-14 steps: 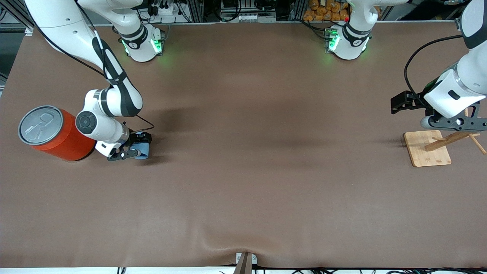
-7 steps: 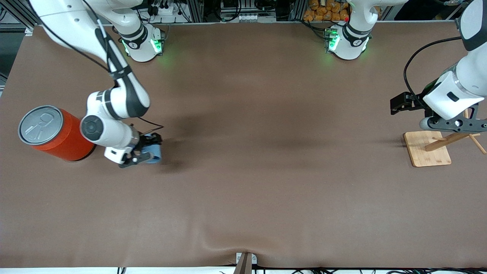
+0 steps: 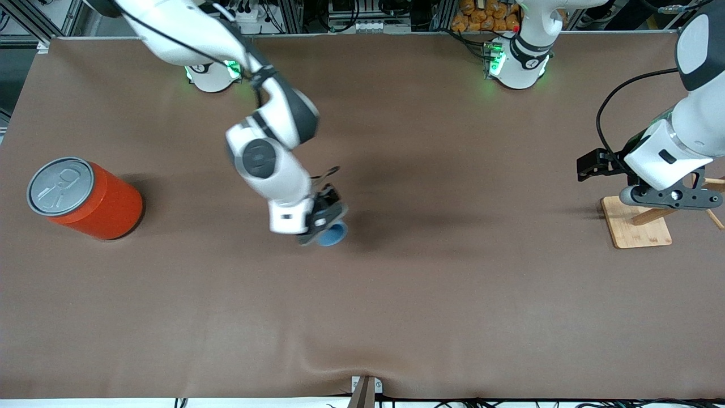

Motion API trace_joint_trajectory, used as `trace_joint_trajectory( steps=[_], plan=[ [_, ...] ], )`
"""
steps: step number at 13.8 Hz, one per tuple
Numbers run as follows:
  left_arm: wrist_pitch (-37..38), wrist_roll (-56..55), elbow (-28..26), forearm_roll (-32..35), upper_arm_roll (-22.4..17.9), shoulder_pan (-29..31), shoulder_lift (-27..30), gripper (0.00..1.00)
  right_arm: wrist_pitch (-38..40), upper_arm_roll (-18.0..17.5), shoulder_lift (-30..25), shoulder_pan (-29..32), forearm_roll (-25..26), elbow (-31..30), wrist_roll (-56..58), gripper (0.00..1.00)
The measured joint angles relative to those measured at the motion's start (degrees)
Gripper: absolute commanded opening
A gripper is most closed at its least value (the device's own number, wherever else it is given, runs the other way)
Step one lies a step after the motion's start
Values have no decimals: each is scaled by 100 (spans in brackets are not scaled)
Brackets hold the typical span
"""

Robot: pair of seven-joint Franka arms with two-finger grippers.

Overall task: Flip cup
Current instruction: 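Lift the blue cup with the right gripper and carry it to mid-table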

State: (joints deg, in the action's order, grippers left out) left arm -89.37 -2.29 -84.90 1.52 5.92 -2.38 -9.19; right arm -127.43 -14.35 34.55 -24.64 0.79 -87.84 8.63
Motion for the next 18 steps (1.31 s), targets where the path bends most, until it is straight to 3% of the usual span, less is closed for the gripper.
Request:
trace_joint_trajectory(
  steps=[3,8,11,14,18],
  plan=[
    [-4,0,4,0,6,-7,0,100,-67,-160,323,-460,167,496,975,0],
    [-6,-8,-7,0,-1,23,-44,100,69,31,1148,-1616,1536,1598,1403,0],
    [-265,-3,-22,-60,-34,391,-330,100,153,134,1733,-1852,1732,1983,1614,0],
    [-444,2,-22,-813,-47,781,-751,100,289,239,1963,-2031,1736,2157,1675,0],
    [-437,8,-74,-2839,-48,1121,-1119,100,360,346,2038,-2231,1736,2193,1661,0]
  ],
)
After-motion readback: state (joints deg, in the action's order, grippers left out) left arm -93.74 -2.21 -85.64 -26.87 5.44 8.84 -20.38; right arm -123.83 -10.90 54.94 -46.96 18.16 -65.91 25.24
